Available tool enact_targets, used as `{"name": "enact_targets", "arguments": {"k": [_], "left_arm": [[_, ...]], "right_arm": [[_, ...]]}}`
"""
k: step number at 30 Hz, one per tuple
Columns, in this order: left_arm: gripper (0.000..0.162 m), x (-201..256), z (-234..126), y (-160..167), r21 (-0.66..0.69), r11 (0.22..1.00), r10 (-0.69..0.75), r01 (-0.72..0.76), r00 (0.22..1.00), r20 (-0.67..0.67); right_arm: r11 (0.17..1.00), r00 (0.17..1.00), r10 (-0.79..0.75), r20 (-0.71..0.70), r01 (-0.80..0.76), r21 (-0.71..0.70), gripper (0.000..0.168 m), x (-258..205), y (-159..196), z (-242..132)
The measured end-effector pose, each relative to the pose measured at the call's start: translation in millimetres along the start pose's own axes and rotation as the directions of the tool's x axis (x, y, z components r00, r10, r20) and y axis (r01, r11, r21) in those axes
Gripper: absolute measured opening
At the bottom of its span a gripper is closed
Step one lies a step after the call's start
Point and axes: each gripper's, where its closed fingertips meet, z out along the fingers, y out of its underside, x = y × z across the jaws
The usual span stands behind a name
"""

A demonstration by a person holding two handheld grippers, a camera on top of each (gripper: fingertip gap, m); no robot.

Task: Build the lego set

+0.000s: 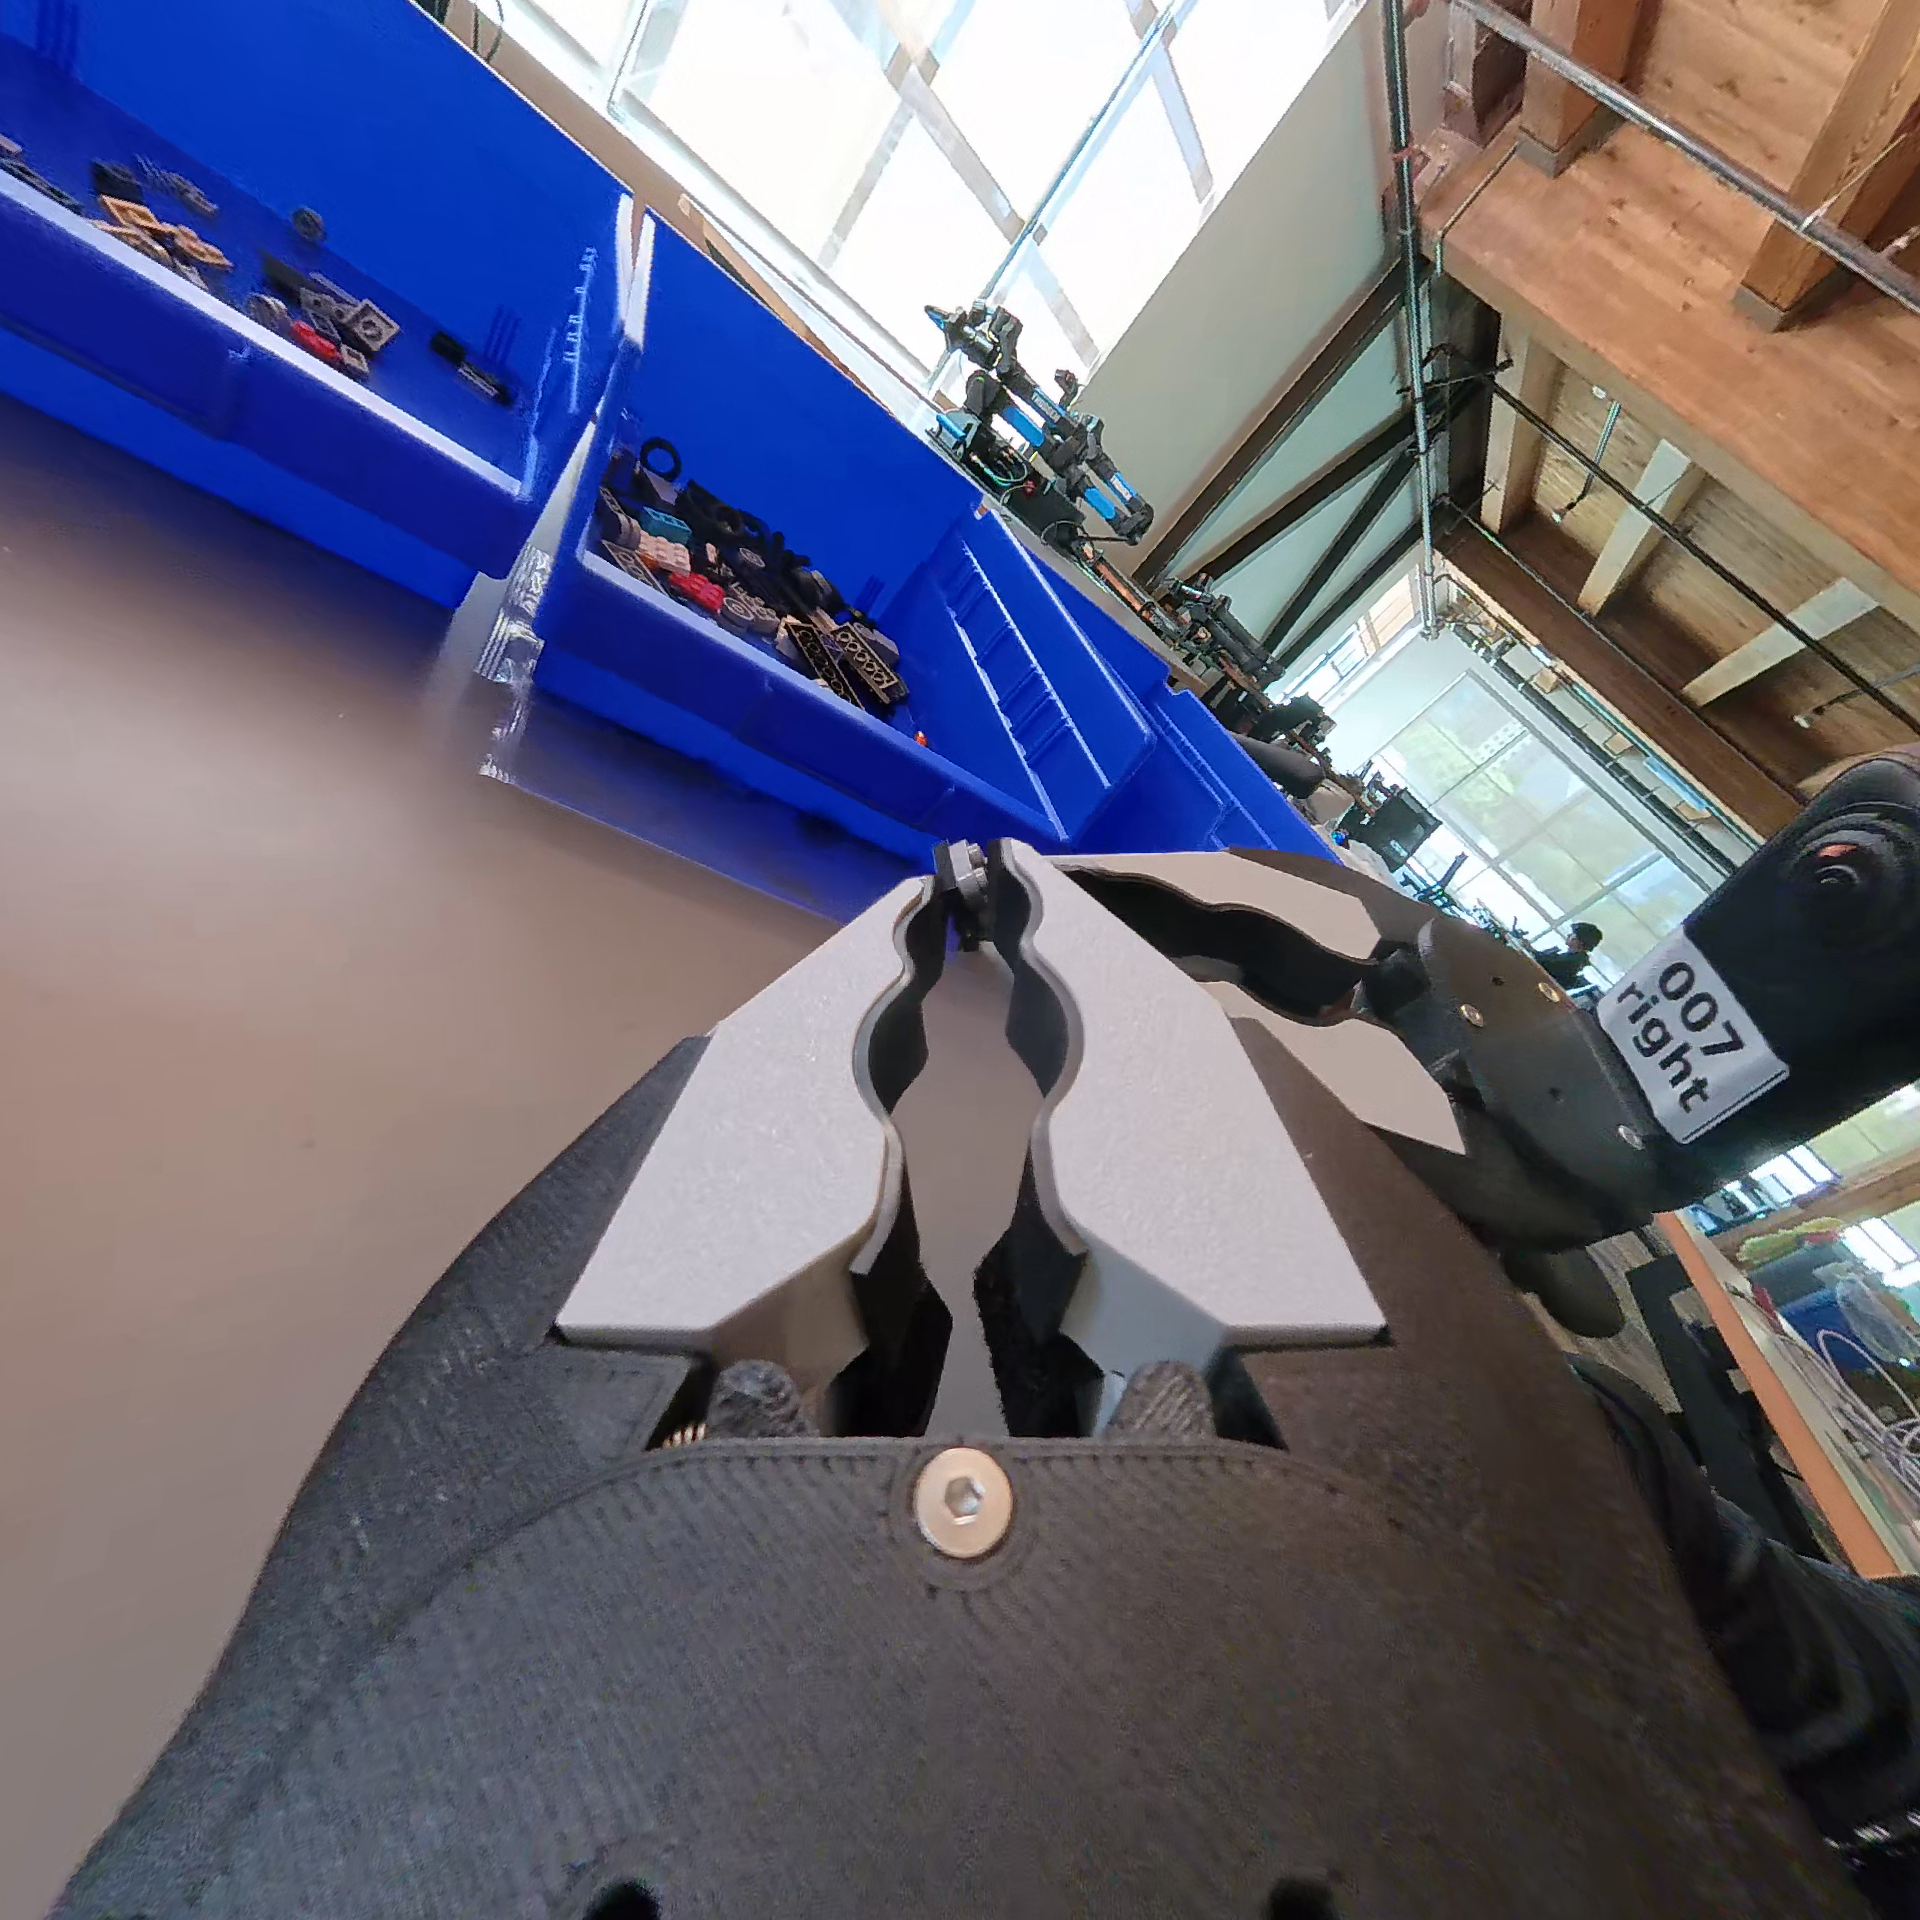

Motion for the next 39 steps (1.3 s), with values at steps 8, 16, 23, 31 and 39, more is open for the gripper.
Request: {"name": "enact_targets", "arguments": {"k": [8,16,23,31,39], "left_arm": [[0.011,0.1,-0.1,-0.8,0.006,1.0,0.002,-0.002,1.0,-0.001],[0.011,-0.9,-0.6,-1.6,0.01,1.0,-0.01,0.01,1.0,-0.003],[0.01,-5.1,-1.5,-1.8,0.015,1.0,-0.028,0.028,0.999,0.019],[0.011,-6.8,-3.6,-4.1,0.028,0.998,-0.063,0.063,0.998,0.007],[0.011,-3.1,-3.1,-1.8,0.019,0.999,-0.041,0.041,0.999,-0.001]], "right_arm": [[0.993,0.992,0.111,0.054,-0.113,0.033,0.016,-0.3,-1.7,-1.3],[0.965,0.961,0.25,0.118,-0.257,0.056,0.017,-0.3,-1.8,-0.7],[0.971,0.969,0.224,0.099,-0.231,0.065,0.015,0.2,-3.0,0.5],[0.964,0.965,0.232,0.12,-0.245,0.105,0.028,13.0,-7.4,-10.2],[0.993,0.988,0.111,0.108,-0.114,0.029,0.026,-5.9,-1.1,1.1]]}}
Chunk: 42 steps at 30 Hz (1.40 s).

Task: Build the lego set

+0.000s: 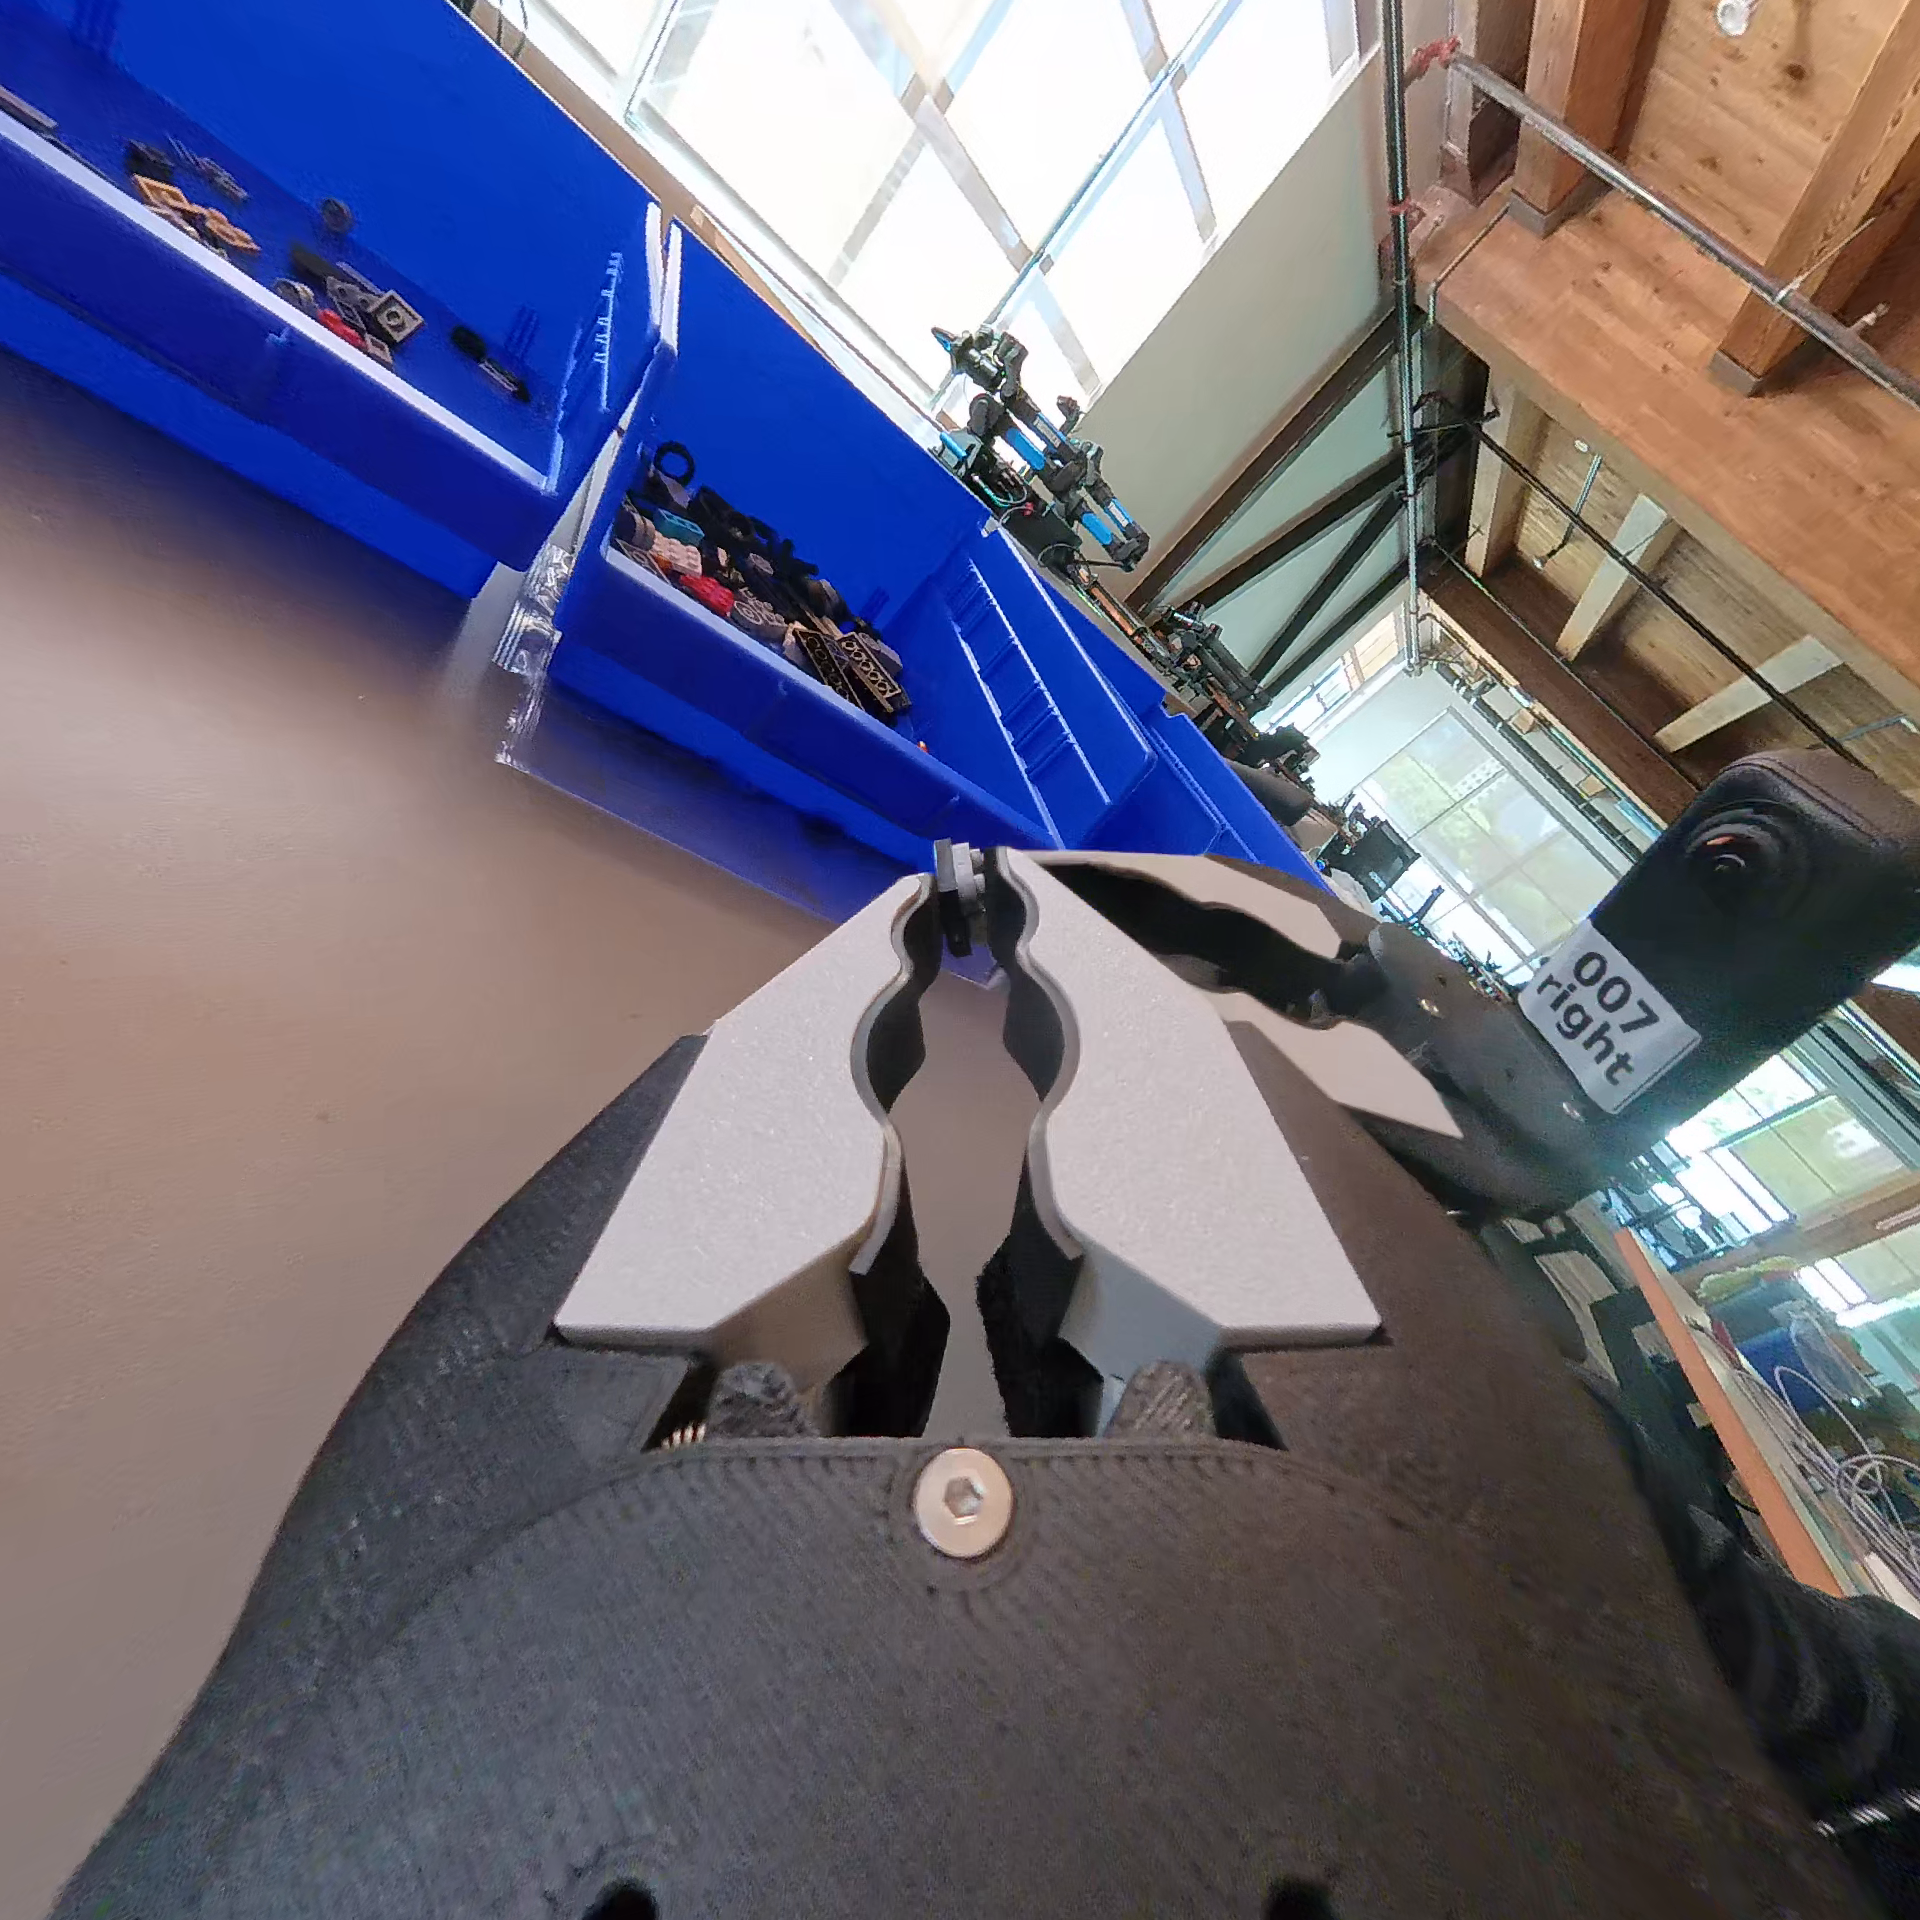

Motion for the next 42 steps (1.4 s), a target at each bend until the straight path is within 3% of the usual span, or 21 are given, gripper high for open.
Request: {"name": "enact_targets", "arguments": {"k": [6,14,32,33,36,39,42], "left_arm": [[0.011,1.2,0.0,1.0,-0.004,1.0,0.008,-0.008,1.0,-0.002],[0.01,1.9,1.1,3.0,-0.014,0.999,0.03,-0.03,1.0,0.007],[0.011,6.2,3.1,3.5,-0.024,0.998,0.05,-0.05,0.999,-0.015],[0.011,3.2,2.5,2.8,-0.021,0.999,0.043,-0.043,0.999,0.0],[0.01,-4.9,-0.1,-4.2,0.009,1.0,-0.022,0.022,1.0,0.013],[0.01,-5.4,-0.6,-5.0,0.013,0.999,-0.037,0.036,0.999,0.007],[0.011,-6.8,3.0,4.3,-0.047,0.997,-0.059,0.06,0.998,0.015]], "right_arm": [[0.999,0.997,-0.046,-0.061,0.045,-0.021,0.017,3.5,0.2,0.8],[0.998,0.996,-0.063,-0.06,0.061,-0.032,0.016,4.4,0.2,-0.9],[0.981,0.979,0.186,0.084,-0.19,0.044,0.014,5.4,-3.1,-7.7],[0.975,0.973,0.211,0.092,-0.217,0.055,0.0,6.7,-4.1,-9.0],[0.919,0.929,0.32,0.188,-0.352,0.179,0.0,11.5,-27.6,-22.4],[0.945,0.957,0.279,0.084,-0.289,0.154,0.0,25.8,-19.1,-24.1],[0.929,0.936,0.347,0.064,-0.352,0.111,0.009,33.2,-5.8,-20.2]]}}
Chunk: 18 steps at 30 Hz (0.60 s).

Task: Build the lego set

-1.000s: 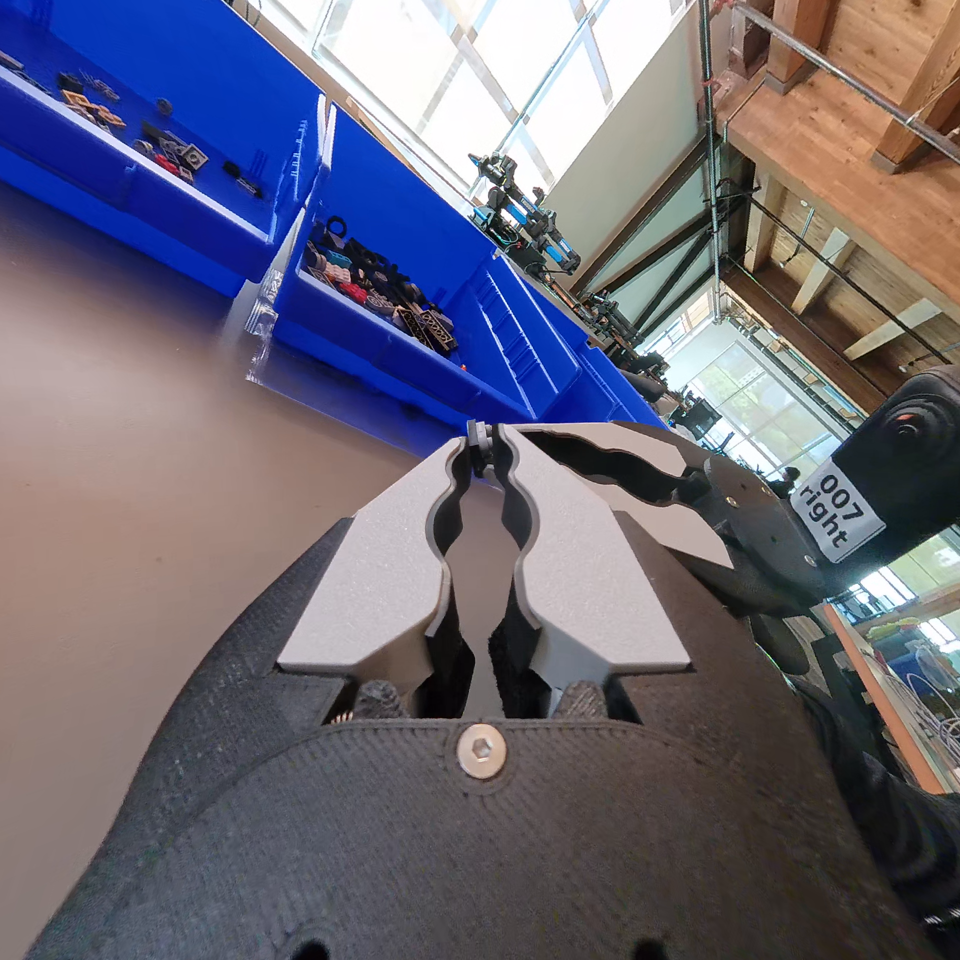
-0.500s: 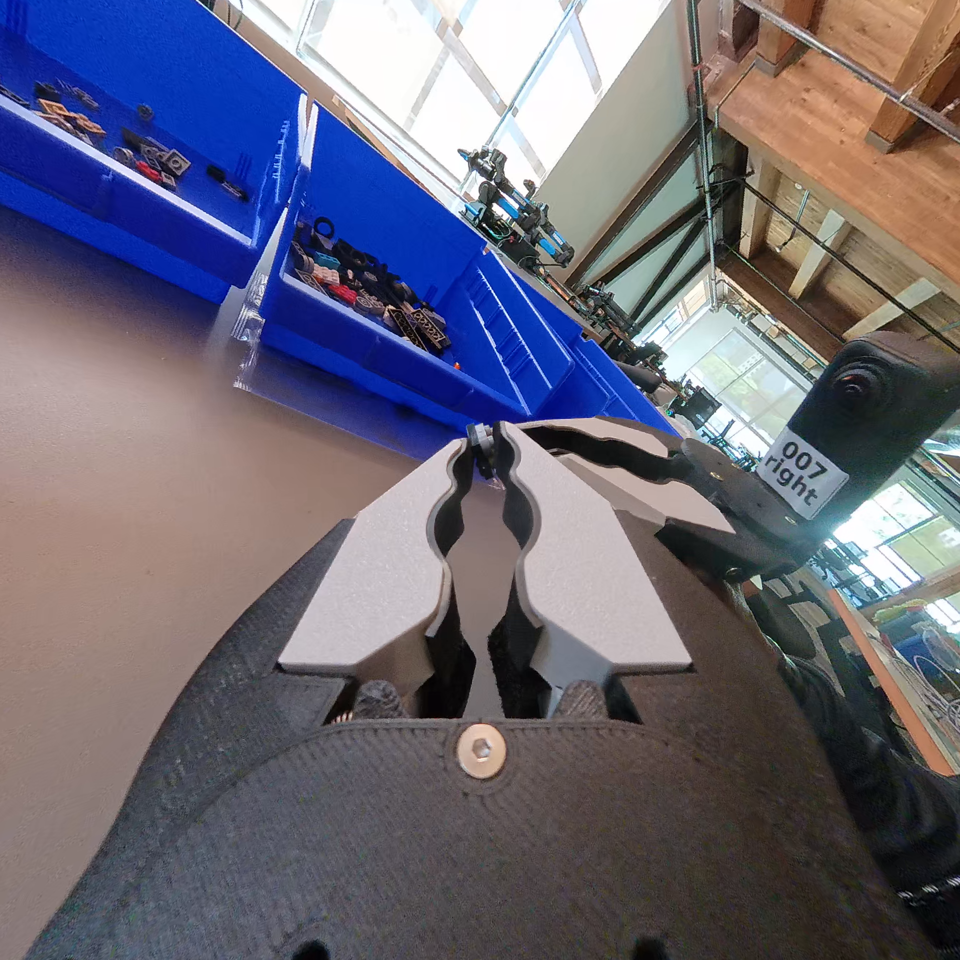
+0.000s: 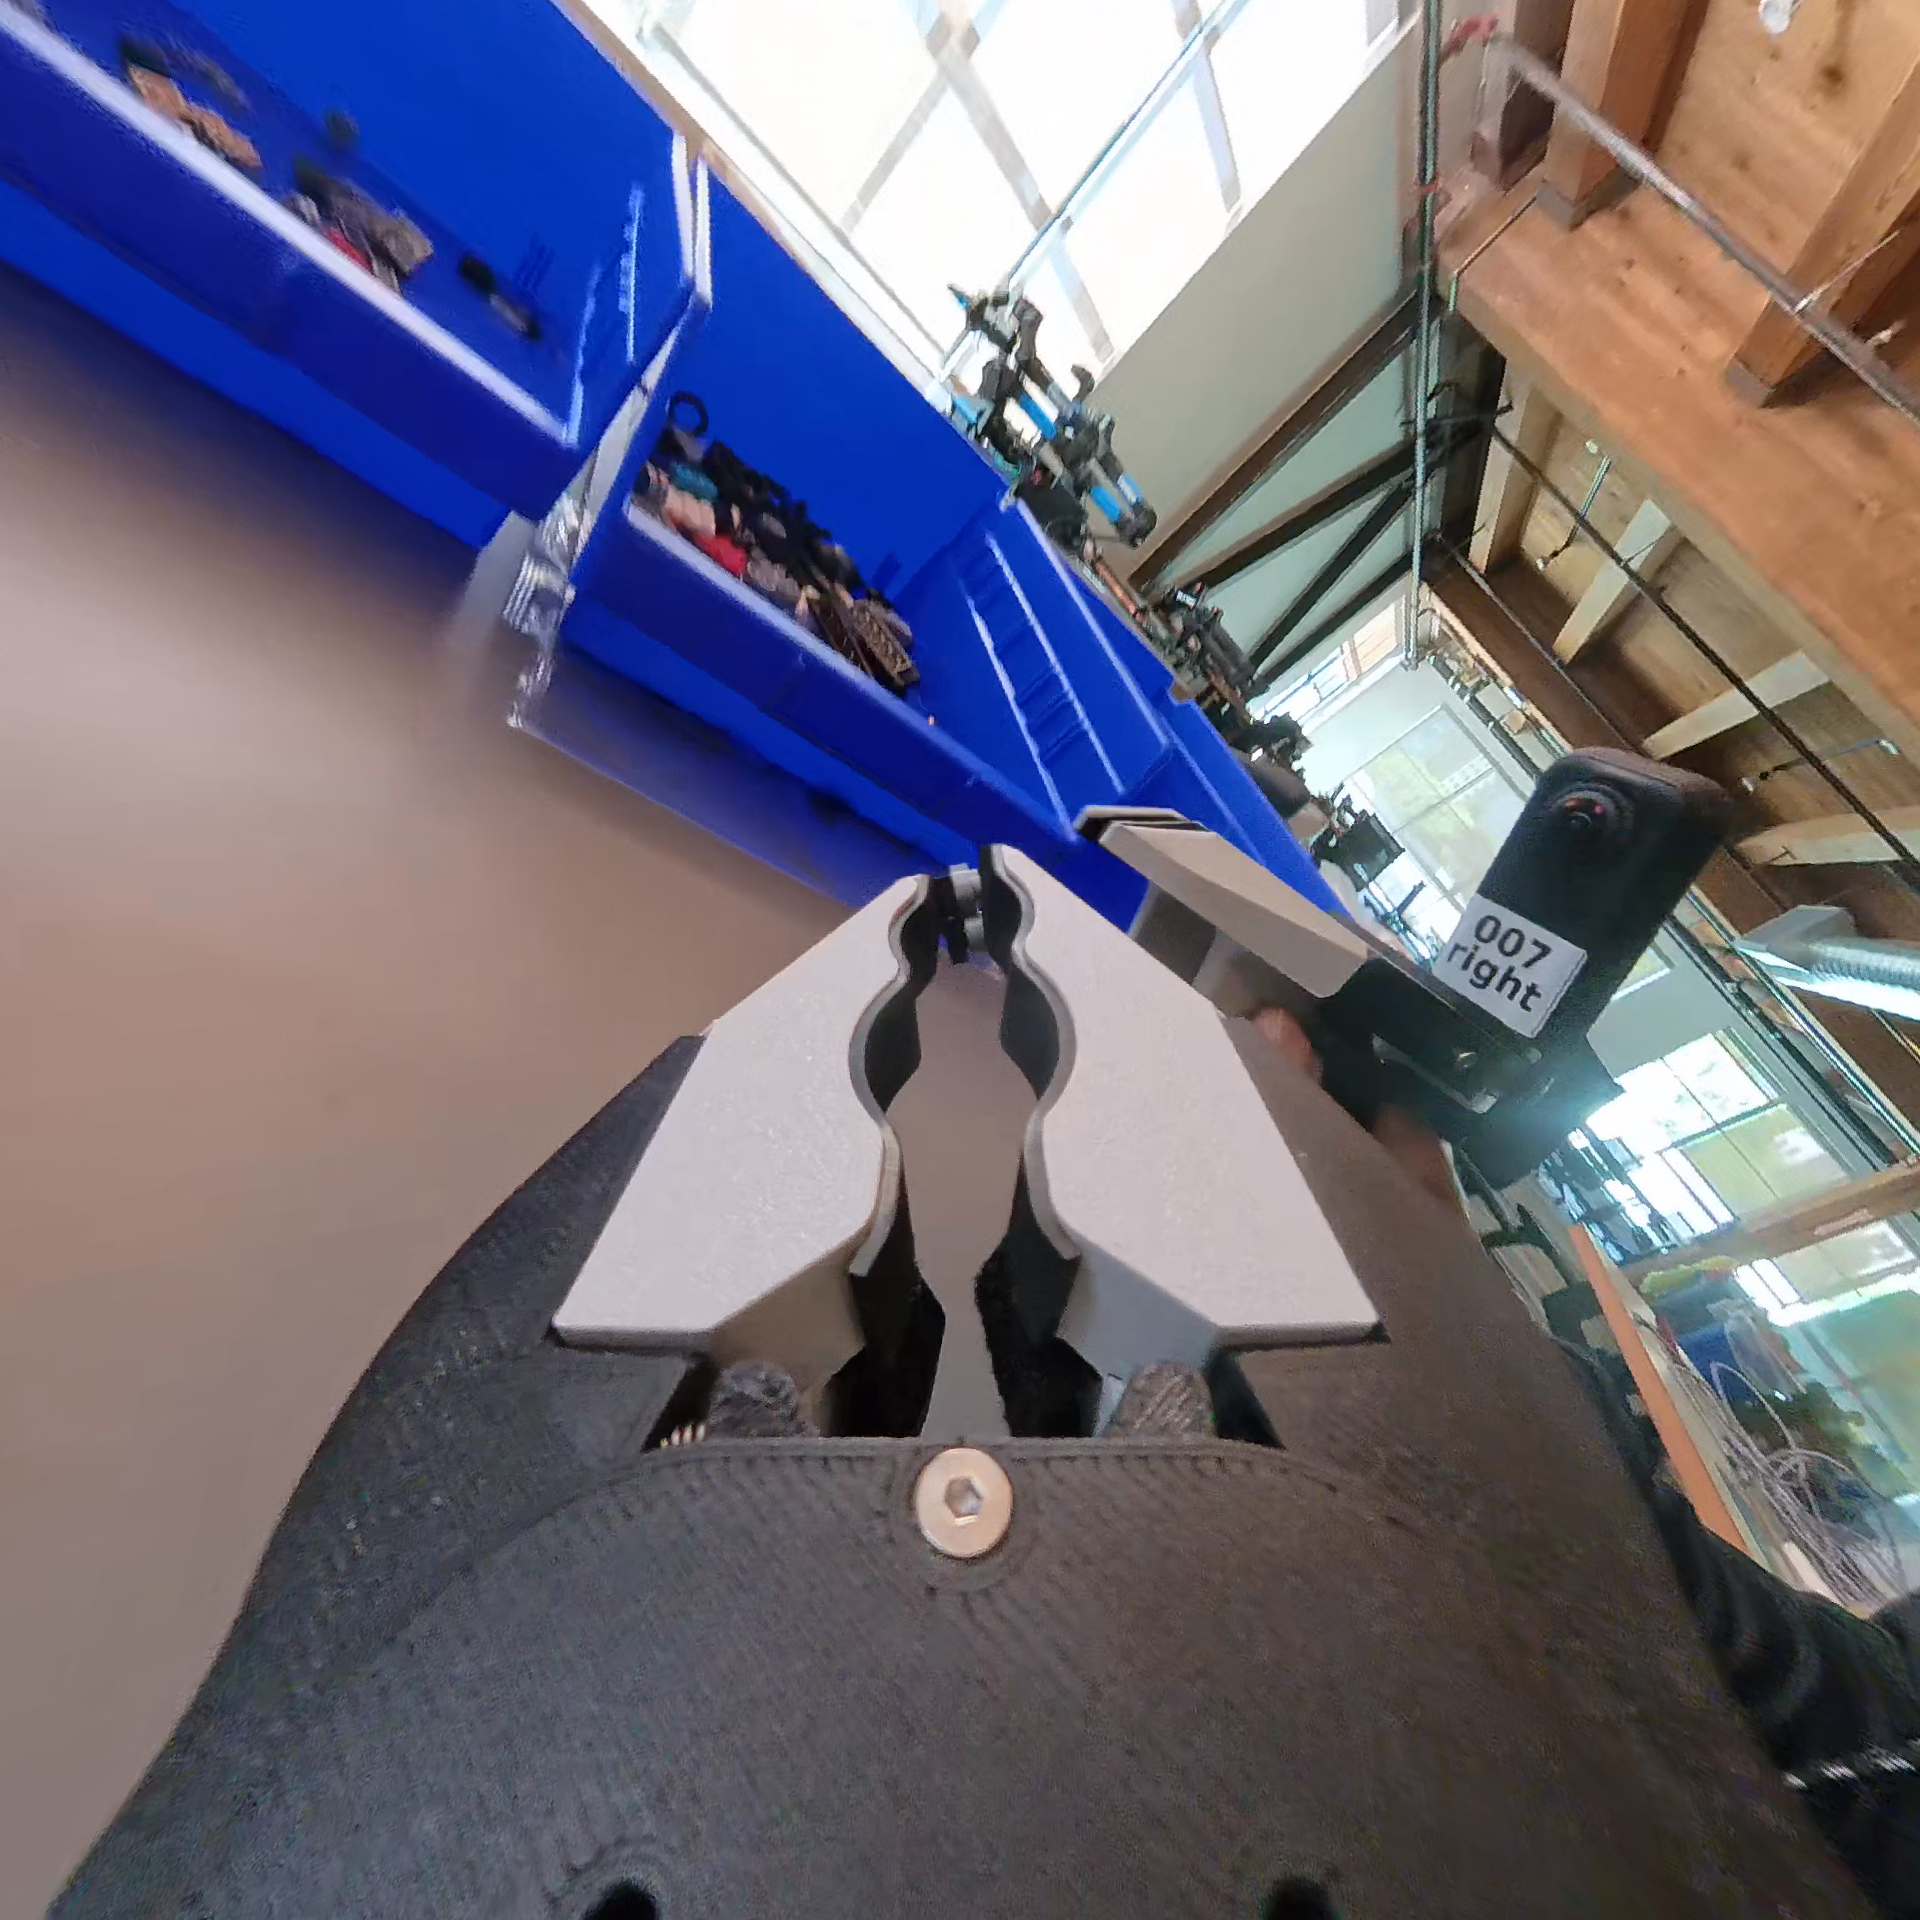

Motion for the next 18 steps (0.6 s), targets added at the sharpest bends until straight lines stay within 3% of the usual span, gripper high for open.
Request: {"name": "enact_targets", "arguments": {"k": [4,8,11,13,15,18], "left_arm": [[0.011,-12.0,8.9,20.3,-0.139,0.988,-0.053,0.064,0.995,0.084],[0.016,-27.5,13.1,37.5,-0.274,0.961,0.044,0.02,0.973,0.226],[0.026,-37.6,9.9,36.3,-0.285,0.958,0.068,0.019,0.954,0.291],[0.034,-37.6,7.3,26.6,-0.23,0.973,0.037,0.029,0.96,0.276],[0.038,-28.1,2.5,3.6,-0.086,0.996,-0.017,0.036,0.977,0.212],[0.041,6.7,-11.5,-38.0,0.208,0.968,-0.14,0.14,0.99,-0.015]], "right_arm": [[0.993,0.999,-0.015,-0.029,0.011,-0.115,0.02,5.8,19.4,5.8],[0.989,0.999,0.002,-0.052,-0.01,-0.149,0.02,11.1,24.5,5.5],[0.988,0.997,0.043,-0.057,-0.051,-0.145,0.021,14.8,24.3,4.8],[0.988,0.995,0.073,-0.061,-0.081,-0.129,0.022,17.5,22.3,3.7],[0.988,0.992,0.109,-0.065,-0.115,-0.103,0.023,20.5,18.9,2.3],[0.978,0.976,0.208,-0.058,-0.209,-0.008,0.027,25.1,6.0,-1.2]]}}
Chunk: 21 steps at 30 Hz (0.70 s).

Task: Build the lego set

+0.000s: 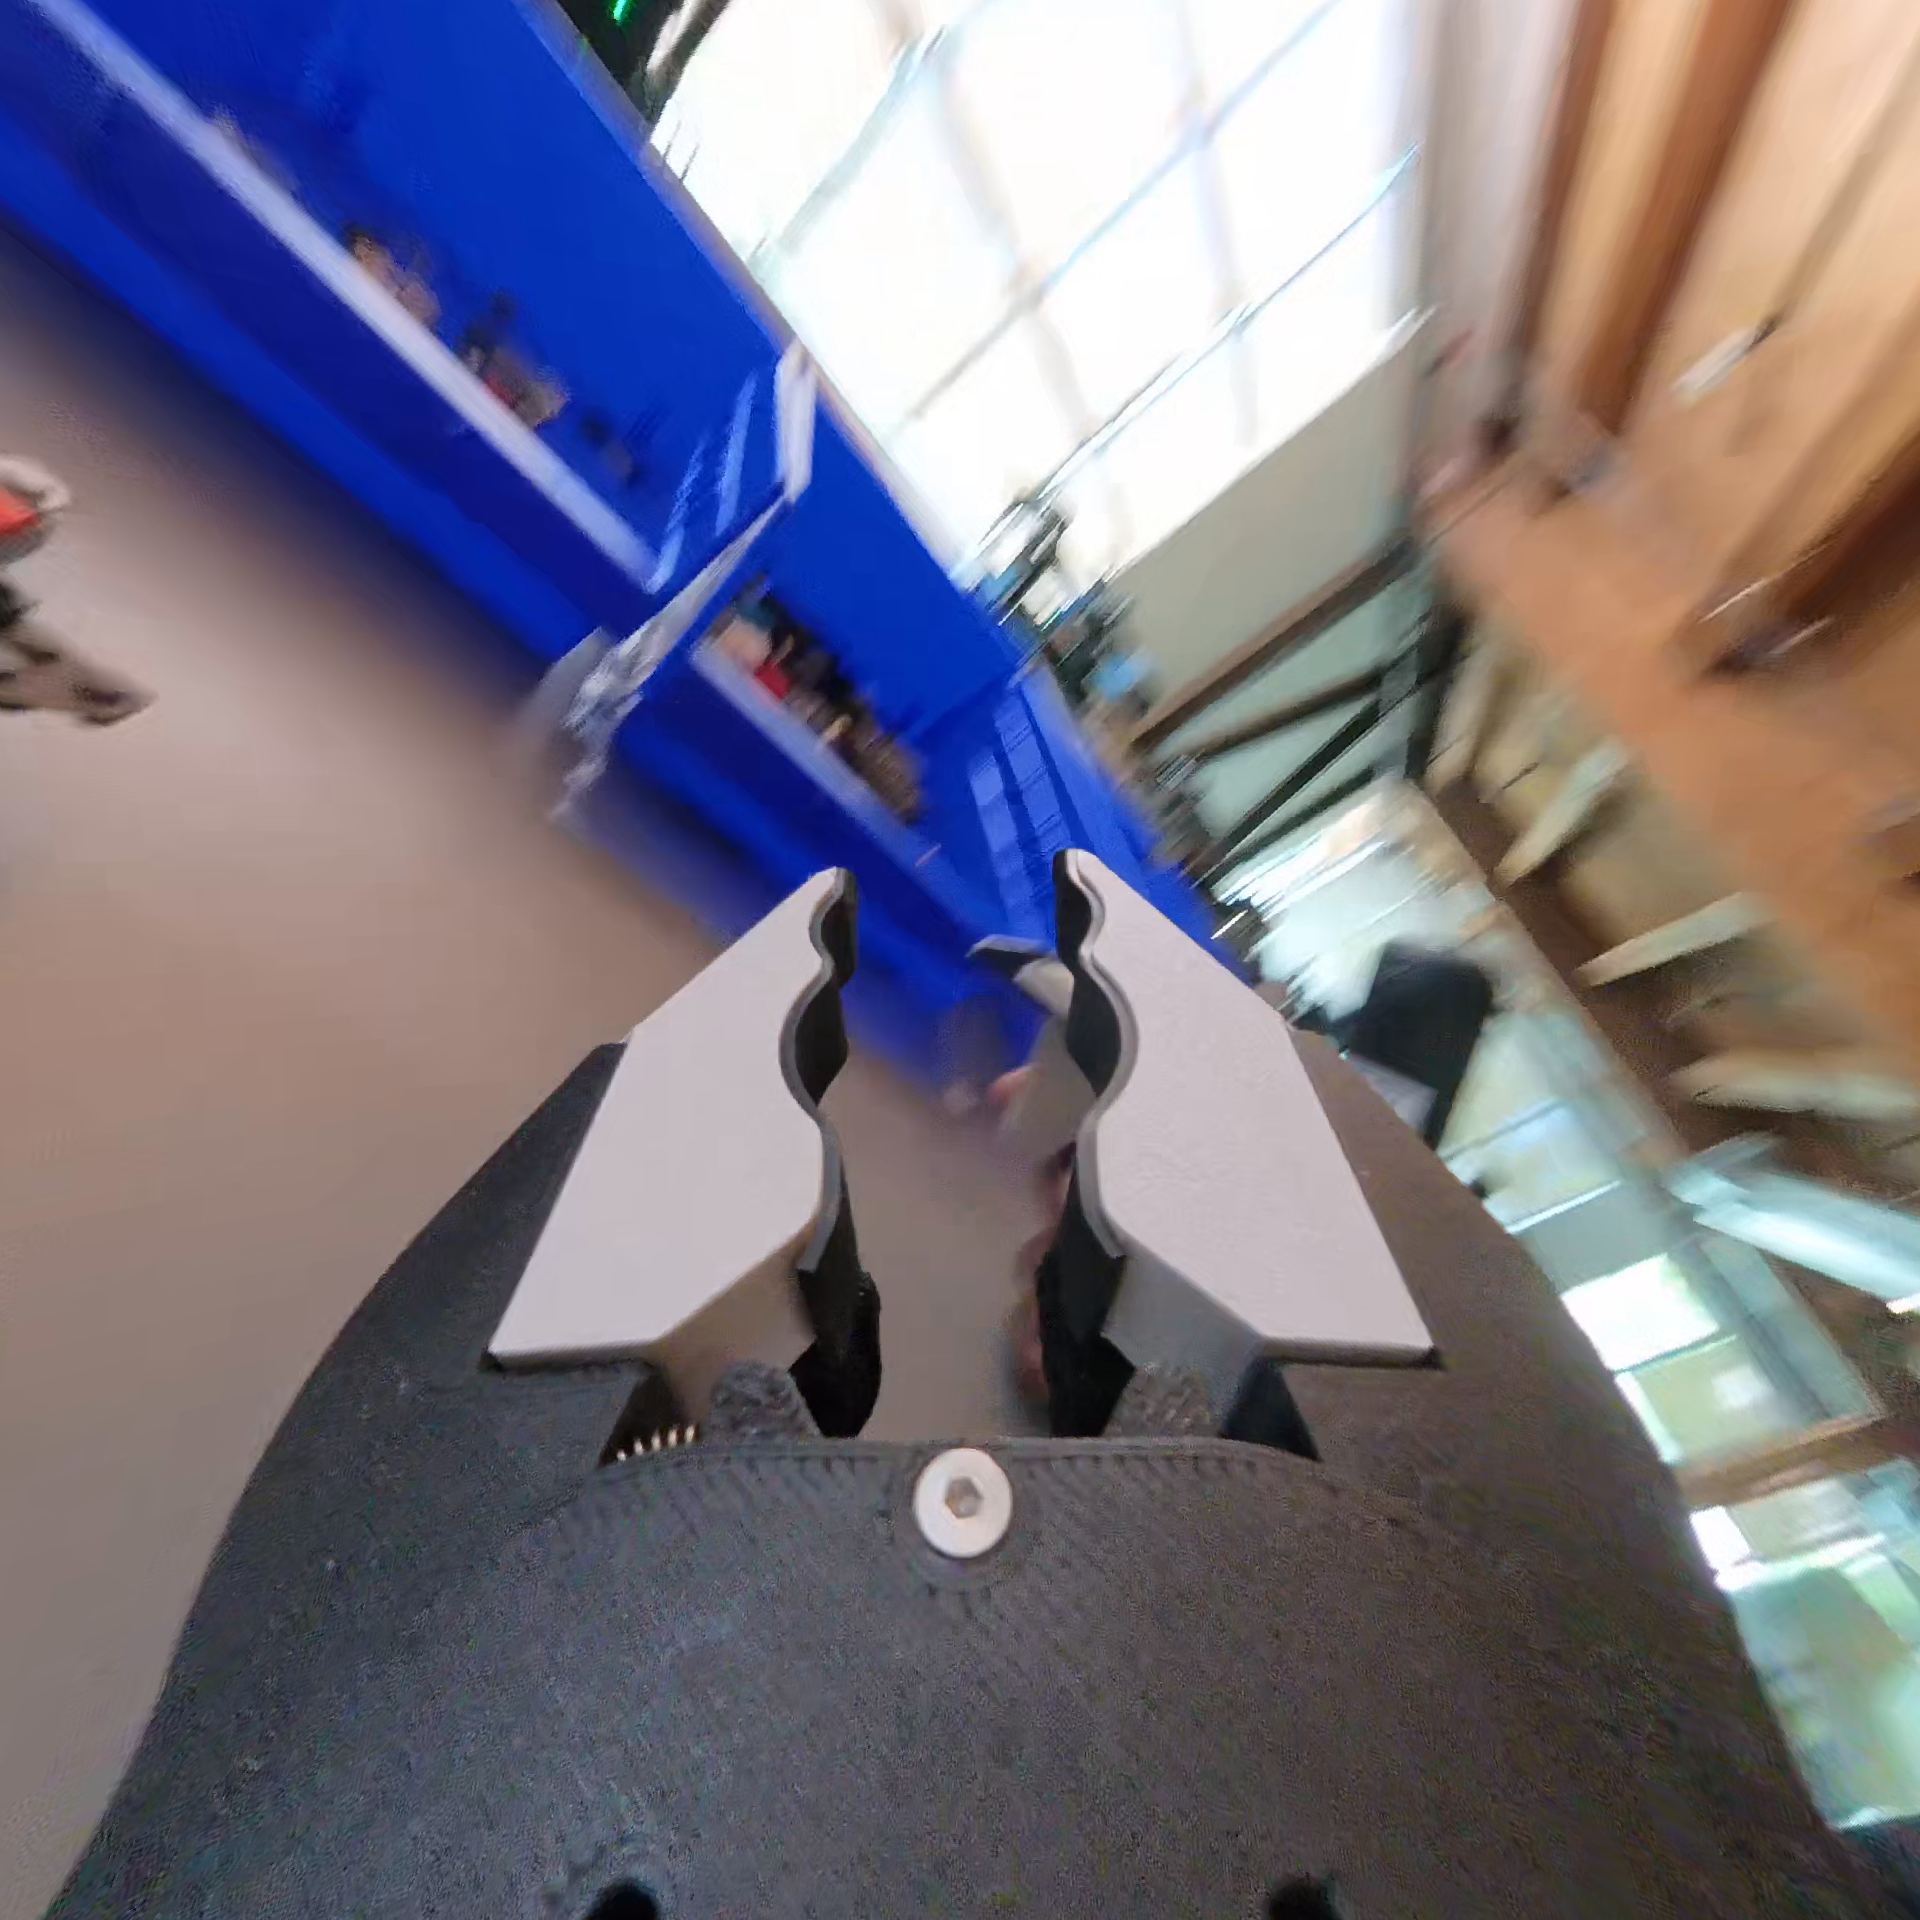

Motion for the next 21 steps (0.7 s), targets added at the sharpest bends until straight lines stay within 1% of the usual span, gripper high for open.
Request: {"name": "enact_targets", "arguments": {"k": [2,3,4,5,7,9,12,14,17,21], "left_arm": [[0.042,28.4,-8.0,-11.6,0.149,0.982,-0.092,0.116,0.983,-0.16],[0.042,41.5,-11.0,-9.2,0.182,0.968,-0.127,0.171,0.964,-0.233],[0.042,53.9,-11.3,-0.4,0.178,0.959,-0.162,0.221,0.941,-0.296],[0.042,64.5,-9.5,12.7,0.145,0.955,-0.196,0.258,0.919,-0.341],[0.044,79.7,-3.7,41.9,0.067,0.961,-0.224,0.268,0.898,-0.379],[0.044,88.8,-2.0,59.2,0.044,0.974,-0.189,0.223,0.902,-0.388],[0.044,101.2,-6.5,62.4,0.063,0.984,-0.126,0.166,0.902,-0.413],[0.043,108.1,-9.3,64.0,0.068,0.99,-0.085,0.124,0.902,-0.422],[0.044,115.3,-12.2,73.0,0.038,0.993,-0.081,0.108,0.895,-0.438],[0.045,129.2,-16.2,102.7,-0.039,0.996,-0.088,0.079,0.881,-0.464]], "right_arm": [[0.975,0.982,0.167,0.091,-0.178,0.13,0.027,-6.5,-19.5,-4.3],[0.943,0.959,0.246,0.144,-0.271,0.194,0.028,-8.5,-29.3,-7.1],[0.905,0.933,0.307,0.188,-0.347,0.245,0.029,-8.9,-36.8,-9.8],[0.872,0.911,0.347,0.224,-0.402,0.281,0.029,-9.0,-41.7,-11.6],[0.819,0.876,0.397,0.273,-0.472,0.325,0.03,-8.3,-46.5,-14.1],[0.787,0.849,0.421,0.32,-0.517,0.335,0.03,-11.4,-49.5,-15.9],[0.777,0.846,0.415,0.336,-0.521,0.352,0.03,-15.0,-54.1,-19.1],[0.753,0.832,0.416,0.367,-0.541,0.373,0.03,-16.6,-60.6,-23.1],[0.731,0.821,0.421,0.386,-0.559,0.391,0.03,-16.0,-65.6,-26.8],[0.679,0.808,0.408,0.424,-0.579,0.451,0.03,-13.5,-77.2,-37.1]]}}
